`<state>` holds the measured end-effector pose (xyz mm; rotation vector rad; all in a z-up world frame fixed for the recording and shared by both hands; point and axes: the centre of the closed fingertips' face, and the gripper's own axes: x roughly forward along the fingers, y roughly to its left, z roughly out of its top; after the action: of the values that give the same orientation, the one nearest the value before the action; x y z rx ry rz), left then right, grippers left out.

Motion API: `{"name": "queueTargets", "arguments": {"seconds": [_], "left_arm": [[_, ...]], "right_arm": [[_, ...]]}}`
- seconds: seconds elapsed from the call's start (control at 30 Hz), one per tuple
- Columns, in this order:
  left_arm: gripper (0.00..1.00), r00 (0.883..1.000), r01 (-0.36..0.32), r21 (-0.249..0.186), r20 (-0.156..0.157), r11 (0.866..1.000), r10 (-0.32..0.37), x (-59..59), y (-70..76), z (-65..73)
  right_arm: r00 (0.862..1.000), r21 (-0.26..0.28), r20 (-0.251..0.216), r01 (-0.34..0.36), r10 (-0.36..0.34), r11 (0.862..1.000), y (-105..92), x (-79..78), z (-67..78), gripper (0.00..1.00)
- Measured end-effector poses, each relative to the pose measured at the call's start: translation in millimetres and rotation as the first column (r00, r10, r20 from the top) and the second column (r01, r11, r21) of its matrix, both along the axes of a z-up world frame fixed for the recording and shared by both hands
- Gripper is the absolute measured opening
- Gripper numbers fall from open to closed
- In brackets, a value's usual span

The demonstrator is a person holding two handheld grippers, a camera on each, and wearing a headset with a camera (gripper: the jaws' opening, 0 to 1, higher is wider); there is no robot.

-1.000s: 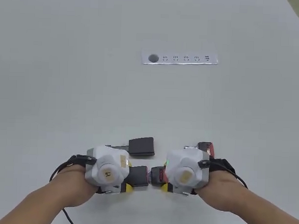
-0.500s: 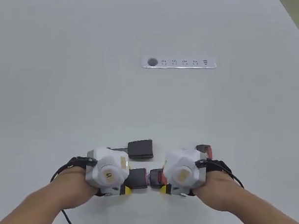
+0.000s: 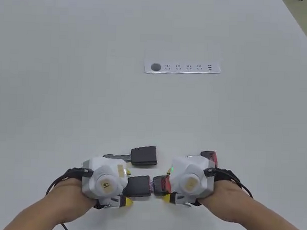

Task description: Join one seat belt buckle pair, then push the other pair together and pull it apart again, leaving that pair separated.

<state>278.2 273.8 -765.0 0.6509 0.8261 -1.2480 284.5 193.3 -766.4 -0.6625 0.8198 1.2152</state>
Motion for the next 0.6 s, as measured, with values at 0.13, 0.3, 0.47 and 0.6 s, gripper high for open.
{"name": "queueTargets", "arguments": {"seconds": [0.13,0.3,0.47,0.6], "left_arm": [[0.45,1.000,-0.008,-0.028,0.023,1.000,0.009,6.3,-4.6,14.2],[0.45,0.998,-0.008,-0.049,0.062,0.999,0.011,19.0,-13.4,32.5],[0.46,0.997,-0.016,-0.052,0.078,0.998,0.020,31.1,-19.2,31.0],[0.45,0.996,-0.011,-0.054,0.084,0.998,0.015,38.7,-22.6,29.6]], "right_arm": [[1.000,0.011,0.011,-0.006,0.006,1.000,-2.9,1.1,11.8,0.36],[0.999,0.026,0.034,0.003,-0.004,1.000,-8.0,10.8,27.7,0.35],[0.999,0.022,0.054,0.006,-0.007,1.000,-11.9,22.6,32.7,0.34],[0.998,0.016,0.063,0.018,-0.019,1.000,-20.5,31.7,32.9,0.34]]}}
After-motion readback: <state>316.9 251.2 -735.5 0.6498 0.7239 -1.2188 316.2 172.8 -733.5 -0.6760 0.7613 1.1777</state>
